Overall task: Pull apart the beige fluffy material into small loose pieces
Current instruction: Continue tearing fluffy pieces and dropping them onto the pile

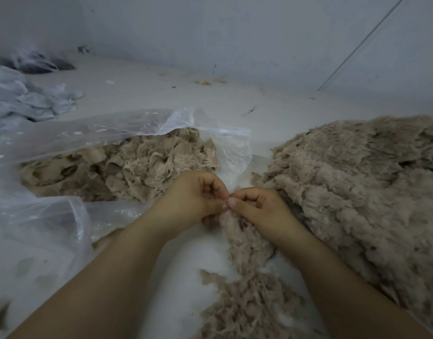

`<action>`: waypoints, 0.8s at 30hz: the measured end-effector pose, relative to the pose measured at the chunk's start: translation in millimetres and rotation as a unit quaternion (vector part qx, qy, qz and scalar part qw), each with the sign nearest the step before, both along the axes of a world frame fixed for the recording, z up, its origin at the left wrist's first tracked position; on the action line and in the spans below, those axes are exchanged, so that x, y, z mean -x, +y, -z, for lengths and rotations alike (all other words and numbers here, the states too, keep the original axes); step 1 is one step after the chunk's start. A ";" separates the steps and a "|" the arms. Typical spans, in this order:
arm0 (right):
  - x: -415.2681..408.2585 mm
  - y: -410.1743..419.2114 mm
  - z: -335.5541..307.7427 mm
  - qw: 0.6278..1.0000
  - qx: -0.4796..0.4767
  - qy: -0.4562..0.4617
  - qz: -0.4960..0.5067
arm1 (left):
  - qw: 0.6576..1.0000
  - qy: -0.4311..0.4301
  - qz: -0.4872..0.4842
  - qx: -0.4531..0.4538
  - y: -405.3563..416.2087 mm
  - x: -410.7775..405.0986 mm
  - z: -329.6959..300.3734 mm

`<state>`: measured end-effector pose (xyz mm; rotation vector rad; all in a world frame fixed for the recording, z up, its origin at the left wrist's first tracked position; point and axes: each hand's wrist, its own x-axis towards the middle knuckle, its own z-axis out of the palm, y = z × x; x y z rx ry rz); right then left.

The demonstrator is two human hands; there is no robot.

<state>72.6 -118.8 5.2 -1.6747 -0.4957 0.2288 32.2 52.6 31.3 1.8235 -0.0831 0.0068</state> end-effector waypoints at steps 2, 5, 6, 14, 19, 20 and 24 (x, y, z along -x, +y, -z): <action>0.9 -2.1 0.1 1.000 0.001 -0.012 -0.009 | 0.997 -0.041 -0.036 0.047 -6.2 -2.4 4.2; 1.1 -5.4 3.6 0.999 0.012 -0.004 -0.030 | 0.993 -0.072 -0.070 0.069 -11.4 -1.1 7.9; 1.4 -5.9 4.2 0.999 0.017 -0.005 -0.037 | 0.992 -0.073 -0.071 0.071 -12.2 -0.3 8.1; -1.0 -6.6 4.4 0.999 0.008 -0.033 -0.030 | 0.990 -0.085 -0.101 0.055 -12.8 -3.1 13.5; -1.3 -3.4 3.2 0.999 -0.028 -0.008 -0.013 | 0.996 -0.003 -0.053 0.071 -11.6 -2.3 13.5; -1.7 -3.6 3.4 1.000 -0.027 -0.002 -0.003 | 0.996 0.007 -0.043 0.076 -11.5 -2.1 13.6; -2.1 -5.4 3.2 1.000 0.000 0.007 0.012 | 0.989 -0.018 -0.068 0.127 -11.4 -1.6 13.0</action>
